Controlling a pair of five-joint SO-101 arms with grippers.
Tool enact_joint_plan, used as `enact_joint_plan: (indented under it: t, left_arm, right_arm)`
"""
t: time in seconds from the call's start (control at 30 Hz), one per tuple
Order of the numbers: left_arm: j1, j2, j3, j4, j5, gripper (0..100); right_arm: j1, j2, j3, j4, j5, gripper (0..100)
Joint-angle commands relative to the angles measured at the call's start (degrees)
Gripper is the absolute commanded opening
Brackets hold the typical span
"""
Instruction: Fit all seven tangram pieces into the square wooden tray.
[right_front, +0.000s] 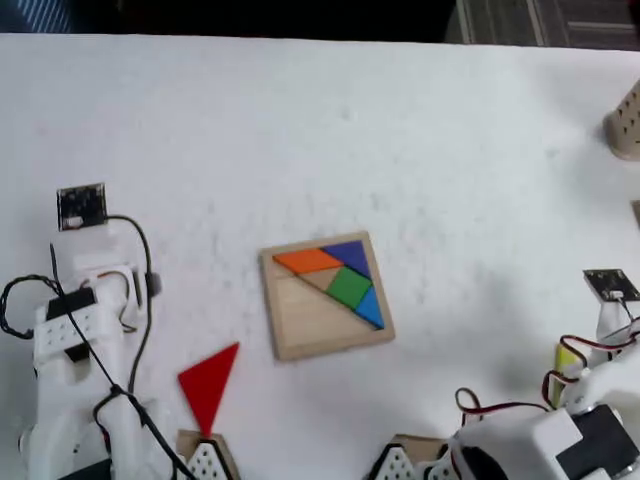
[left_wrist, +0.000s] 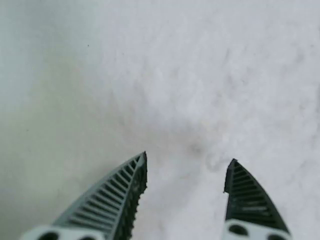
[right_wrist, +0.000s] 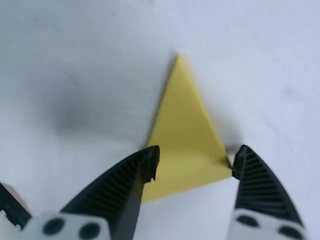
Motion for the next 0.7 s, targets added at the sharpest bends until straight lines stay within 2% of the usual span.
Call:
enact_joint_plan:
  t: [0.0,0.13,0.3,0.47,0.67]
  left_arm:
    - [-0.7,-2.2,-0.4,0.4,-0.6,16]
    - [-0.7,-2.2,-0.4,0.4,-0.6,16]
    - [-0.7,-2.2,-0.4,0.4,-0.6,16]
    - [-0.7,-2.2,-0.4,0.4,-0.6,16]
    - [-0.7,-2.2,-0.1,0.4,-0.6,16]
  right_arm:
    - [-1.7,5.8,-0.2,3.6,2.5,25.1]
    - [-1.5,-0.5,-1.7,8.1,2.5,25.4]
    - [-1.9,-7.1,3.7,9.0,3.8,33.8]
    - [-3.6,-8.5,9.1,6.0,5.2,32.5]
    - [-3.7,-9.1,8.9,4.3,5.0,32.0]
